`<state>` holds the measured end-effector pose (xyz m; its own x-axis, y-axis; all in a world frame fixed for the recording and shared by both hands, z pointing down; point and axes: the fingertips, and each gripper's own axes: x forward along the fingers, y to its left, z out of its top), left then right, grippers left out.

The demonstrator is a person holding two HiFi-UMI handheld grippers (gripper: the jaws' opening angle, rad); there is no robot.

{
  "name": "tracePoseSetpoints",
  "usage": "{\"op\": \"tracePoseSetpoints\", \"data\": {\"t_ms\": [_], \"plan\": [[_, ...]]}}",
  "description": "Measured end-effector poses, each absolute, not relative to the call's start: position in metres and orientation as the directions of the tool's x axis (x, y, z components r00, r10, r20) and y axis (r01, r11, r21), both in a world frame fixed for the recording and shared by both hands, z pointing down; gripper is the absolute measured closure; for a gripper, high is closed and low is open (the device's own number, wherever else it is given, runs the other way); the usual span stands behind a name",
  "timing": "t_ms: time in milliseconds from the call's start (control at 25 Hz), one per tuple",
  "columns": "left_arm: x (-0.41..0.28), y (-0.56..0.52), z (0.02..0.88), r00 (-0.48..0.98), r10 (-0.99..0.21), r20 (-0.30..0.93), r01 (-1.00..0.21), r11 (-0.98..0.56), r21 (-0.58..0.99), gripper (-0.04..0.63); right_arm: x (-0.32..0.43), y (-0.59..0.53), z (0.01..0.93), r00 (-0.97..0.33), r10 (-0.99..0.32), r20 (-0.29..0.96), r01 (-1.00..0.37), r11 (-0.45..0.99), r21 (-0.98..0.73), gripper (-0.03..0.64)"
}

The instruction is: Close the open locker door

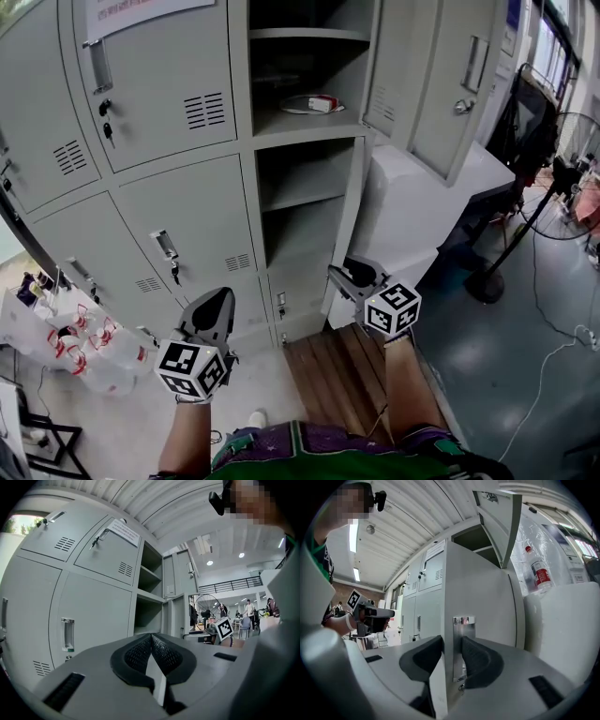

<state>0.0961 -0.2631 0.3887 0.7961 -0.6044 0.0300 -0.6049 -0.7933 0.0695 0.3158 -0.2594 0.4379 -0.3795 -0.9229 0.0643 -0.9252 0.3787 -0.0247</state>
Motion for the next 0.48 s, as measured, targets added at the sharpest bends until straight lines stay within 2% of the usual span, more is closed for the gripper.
{"op": "tracePoseSetpoints", "data": {"t_ms": [480], "plan": [[0.063, -0.298, 0.379, 0.803, -0.596, 0.010, -0.596, -0.800, 0.069, 0.574, 0.283, -0.296, 0.435, -0.364, -0.928, 0.082, -0.931, 0.365, 0.000, 0.469]]}}
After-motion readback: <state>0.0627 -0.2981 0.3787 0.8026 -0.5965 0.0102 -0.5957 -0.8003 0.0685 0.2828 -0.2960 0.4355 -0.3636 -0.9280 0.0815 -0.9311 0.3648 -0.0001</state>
